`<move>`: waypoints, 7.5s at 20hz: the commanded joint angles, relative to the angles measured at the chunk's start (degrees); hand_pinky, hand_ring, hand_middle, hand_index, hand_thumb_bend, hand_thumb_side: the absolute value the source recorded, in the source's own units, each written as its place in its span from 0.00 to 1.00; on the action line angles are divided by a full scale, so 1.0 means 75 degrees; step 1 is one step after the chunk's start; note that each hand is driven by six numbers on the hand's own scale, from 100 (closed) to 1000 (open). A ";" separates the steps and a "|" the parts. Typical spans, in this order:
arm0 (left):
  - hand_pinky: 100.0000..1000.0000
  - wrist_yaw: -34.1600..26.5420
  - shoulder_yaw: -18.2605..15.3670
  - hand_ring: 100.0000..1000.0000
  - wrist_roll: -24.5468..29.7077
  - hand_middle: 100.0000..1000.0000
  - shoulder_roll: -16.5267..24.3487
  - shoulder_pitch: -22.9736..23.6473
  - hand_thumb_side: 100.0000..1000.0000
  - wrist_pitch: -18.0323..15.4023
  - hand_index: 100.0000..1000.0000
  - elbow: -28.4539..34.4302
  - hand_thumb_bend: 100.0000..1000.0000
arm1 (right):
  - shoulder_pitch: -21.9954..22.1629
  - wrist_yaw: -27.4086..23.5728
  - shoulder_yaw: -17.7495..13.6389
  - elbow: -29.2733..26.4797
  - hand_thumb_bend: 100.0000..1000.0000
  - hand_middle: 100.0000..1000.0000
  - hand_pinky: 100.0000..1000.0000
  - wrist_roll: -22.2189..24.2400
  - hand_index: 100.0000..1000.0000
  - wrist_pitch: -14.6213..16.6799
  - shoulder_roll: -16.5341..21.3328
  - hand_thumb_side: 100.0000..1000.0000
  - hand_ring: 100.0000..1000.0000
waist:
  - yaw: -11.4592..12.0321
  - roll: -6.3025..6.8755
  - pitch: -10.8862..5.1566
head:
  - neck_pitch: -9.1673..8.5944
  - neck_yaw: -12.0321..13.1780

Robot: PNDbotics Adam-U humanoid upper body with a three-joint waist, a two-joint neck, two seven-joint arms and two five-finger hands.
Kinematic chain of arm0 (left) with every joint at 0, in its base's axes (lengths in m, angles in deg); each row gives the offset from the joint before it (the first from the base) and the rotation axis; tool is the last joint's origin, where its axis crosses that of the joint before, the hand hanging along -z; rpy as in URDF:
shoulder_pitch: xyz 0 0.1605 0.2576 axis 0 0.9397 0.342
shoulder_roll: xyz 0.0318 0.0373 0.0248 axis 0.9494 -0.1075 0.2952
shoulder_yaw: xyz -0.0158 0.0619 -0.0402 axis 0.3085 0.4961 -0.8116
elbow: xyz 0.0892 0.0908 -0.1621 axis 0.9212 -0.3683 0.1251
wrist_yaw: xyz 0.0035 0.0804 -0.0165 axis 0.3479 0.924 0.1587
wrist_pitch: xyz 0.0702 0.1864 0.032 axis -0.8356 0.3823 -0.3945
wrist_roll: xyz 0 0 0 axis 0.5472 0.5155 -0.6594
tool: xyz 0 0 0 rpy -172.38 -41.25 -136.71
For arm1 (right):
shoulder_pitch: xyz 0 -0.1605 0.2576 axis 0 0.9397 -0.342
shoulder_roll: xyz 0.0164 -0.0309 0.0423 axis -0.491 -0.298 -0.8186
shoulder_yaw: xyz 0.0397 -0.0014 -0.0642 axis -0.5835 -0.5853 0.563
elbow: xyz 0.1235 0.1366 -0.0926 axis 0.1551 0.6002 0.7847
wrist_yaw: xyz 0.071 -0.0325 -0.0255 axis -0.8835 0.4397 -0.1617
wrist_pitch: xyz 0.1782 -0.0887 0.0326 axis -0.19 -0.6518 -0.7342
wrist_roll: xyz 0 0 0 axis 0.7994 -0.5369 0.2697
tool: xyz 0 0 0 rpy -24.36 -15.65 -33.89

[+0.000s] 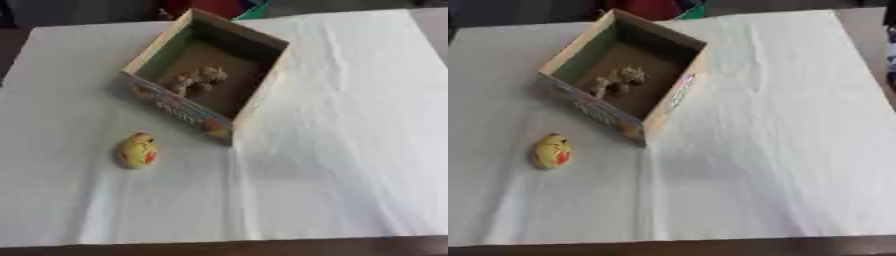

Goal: Pick up objects on the table and place them in the box.

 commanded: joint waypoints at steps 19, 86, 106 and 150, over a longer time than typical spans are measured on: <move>0.63 0.2375 0.2582 0.82 0.2446 0.81 0.1407 -0.1102 1.00 0.0518 0.97 0.0126 0.34 | 0.0033 -0.2490 -0.0245 -0.0154 0.00 0.64 0.77 0.0100 0.79 0.0283 0.0463 0.85 1.00 | -0.0099 -0.0192 -0.0093 | -0.0042 0.0286; 0.59 0.3156 0.2527 0.80 0.7955 0.77 0.0221 -0.2631 0.88 0.1866 0.91 -0.0113 0.25 | 0.0220 -0.3084 -0.0416 -0.0154 0.00 0.61 0.79 0.1160 0.77 0.0004 0.0022 0.85 1.00 | -0.0172 -0.0219 0.0351 | -0.0484 0.0196; 0.43 0.4049 0.2696 0.64 0.6917 0.60 -0.0277 -0.2873 0.61 0.1863 0.75 -0.0920 0.00 | 0.0386 -0.3125 -0.0479 -0.0154 0.00 0.61 0.79 0.1421 0.77 -0.0147 -0.0223 0.87 1.00 | -0.0222 -0.0239 0.0439 | -0.0611 0.0226; 0.17 0.1579 0.1616 0.27 0.4235 0.29 0.0292 -0.2787 0.29 0.2727 0.37 0.0126 0.00 | 0.0398 -0.3321 -0.0508 -0.0154 0.00 0.60 0.79 0.1378 0.77 -0.0244 -0.0165 0.90 1.00 | -0.0127 -0.0216 0.0113 | -0.0389 -0.0091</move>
